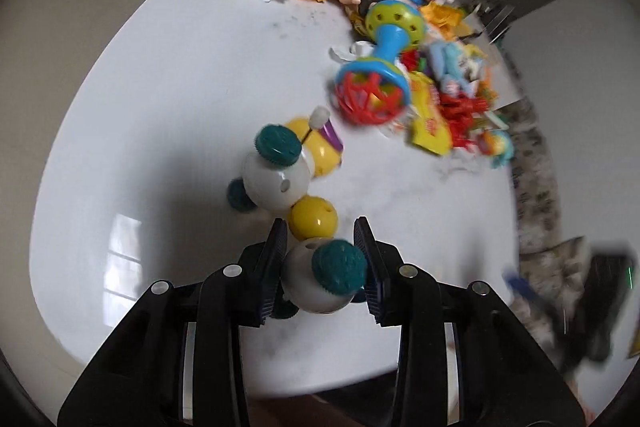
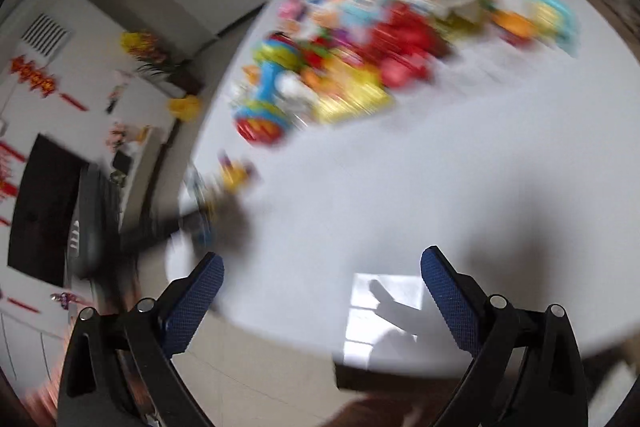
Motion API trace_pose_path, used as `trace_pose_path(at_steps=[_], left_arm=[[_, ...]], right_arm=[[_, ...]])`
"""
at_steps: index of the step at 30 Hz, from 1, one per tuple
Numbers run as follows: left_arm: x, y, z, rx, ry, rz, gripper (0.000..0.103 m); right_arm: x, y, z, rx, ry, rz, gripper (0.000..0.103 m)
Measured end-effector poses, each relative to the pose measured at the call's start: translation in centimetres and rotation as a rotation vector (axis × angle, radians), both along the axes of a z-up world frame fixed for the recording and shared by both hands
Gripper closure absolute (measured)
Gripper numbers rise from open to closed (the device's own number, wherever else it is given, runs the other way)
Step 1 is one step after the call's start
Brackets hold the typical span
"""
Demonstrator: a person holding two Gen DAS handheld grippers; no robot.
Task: Collect trash
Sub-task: 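Grasp the white-yellow bead toy with the left gripper while the right gripper grasps the blue-green rattle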
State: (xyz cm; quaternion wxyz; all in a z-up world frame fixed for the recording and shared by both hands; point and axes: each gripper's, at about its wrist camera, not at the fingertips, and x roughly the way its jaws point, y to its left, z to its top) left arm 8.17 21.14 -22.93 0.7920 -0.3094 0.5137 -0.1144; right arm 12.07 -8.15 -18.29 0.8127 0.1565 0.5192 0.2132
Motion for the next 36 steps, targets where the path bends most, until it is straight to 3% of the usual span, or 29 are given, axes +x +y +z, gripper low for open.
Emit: trace_pose_path(at_steps=[2, 7, 10, 15, 19, 20, 21, 23, 28, 33, 36], left_arm=[[-1.5, 0.6, 0.3, -0.050, -0.014, 0.022, 0.068], [-2.4, 0.9, -0.2, -0.080, -0.019, 0.064, 0.069], [-2.7, -0.1, -0.3, 0.002, -0.024, 0.044, 0.069], [-2.5, -1.5, -1.7, 0.147, 0.010, 0.002, 0.068], [-2.1, -1.9, -1.7, 0.209, 0.009, -0.009, 0.064], [-2.0, -2.0, -1.7, 0.218, 0.010, -0.013, 0.060], [-1.7, -2.2, -1.6, 0.227, 0.012, -0.018, 0.055], [-1.4, -2.4, -1.6, 0.225, 0.011, -0.026, 0.025], [0.2, -3.5, -1.6, 0.332, 0.008, -0.039, 0.011], [1.1, -6.4, -2.4, 0.588, -0.014, -0.104, 0.010], [0.7, -6.7, -2.5, 0.621, -0.066, -0.119, 0.015]], right_arm=[[3.4, 2.4, 0.4, 0.007, -0.002, 0.019, 0.006], [11.9, 8.7, 0.0, 0.010, 0.052, 0.036, 0.006], [15.6, 10.8, -1.1, 0.067, 0.135, -0.003, 0.006], [19.2, 13.2, -3.8, 0.031, 0.269, -0.083, 0.013], [20.2, 14.4, -4.9, -0.008, 0.298, -0.104, 0.013], [20.2, 14.8, -4.8, -0.037, 0.288, -0.107, 0.018], [20.1, 14.9, -4.6, -0.066, 0.290, -0.116, 0.024], [19.8, 14.6, -3.9, -0.080, 0.299, -0.139, 0.028], [18.5, 13.7, -1.3, -0.032, 0.274, -0.115, 0.033], [18.2, 14.5, -2.9, 0.001, 0.342, -0.122, 0.052], [18.9, 15.2, -4.7, 0.014, 0.370, -0.130, 0.055]])
